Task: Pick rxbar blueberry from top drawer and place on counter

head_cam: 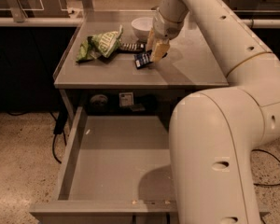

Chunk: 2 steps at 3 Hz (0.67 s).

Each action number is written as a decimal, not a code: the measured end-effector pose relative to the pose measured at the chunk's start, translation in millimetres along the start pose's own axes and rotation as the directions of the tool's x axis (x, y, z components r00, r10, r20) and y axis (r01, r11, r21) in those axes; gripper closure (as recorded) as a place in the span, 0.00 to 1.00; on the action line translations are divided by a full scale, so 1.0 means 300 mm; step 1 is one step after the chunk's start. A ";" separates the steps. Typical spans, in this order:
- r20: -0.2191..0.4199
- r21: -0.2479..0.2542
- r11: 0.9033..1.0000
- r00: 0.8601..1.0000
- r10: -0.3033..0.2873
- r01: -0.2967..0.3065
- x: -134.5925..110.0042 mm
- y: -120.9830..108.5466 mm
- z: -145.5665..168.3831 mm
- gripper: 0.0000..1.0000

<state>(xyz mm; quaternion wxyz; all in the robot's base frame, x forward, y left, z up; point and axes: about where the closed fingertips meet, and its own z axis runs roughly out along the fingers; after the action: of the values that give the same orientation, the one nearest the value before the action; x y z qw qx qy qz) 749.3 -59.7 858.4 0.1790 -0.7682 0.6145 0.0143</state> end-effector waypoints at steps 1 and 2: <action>0.000 0.002 1.000 1.000 -0.002 0.002 -0.001 -0.001 -0.001 0.57; 0.000 0.002 1.000 1.000 -0.002 0.002 -0.001 -0.001 -0.001 0.34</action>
Offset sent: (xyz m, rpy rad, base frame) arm 0.0002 0.0004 0.0005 -0.0002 -0.0025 0.0008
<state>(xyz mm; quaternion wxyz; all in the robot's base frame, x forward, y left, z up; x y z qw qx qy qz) 749.5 -59.3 858.8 0.1797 -0.7685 0.6140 0.0133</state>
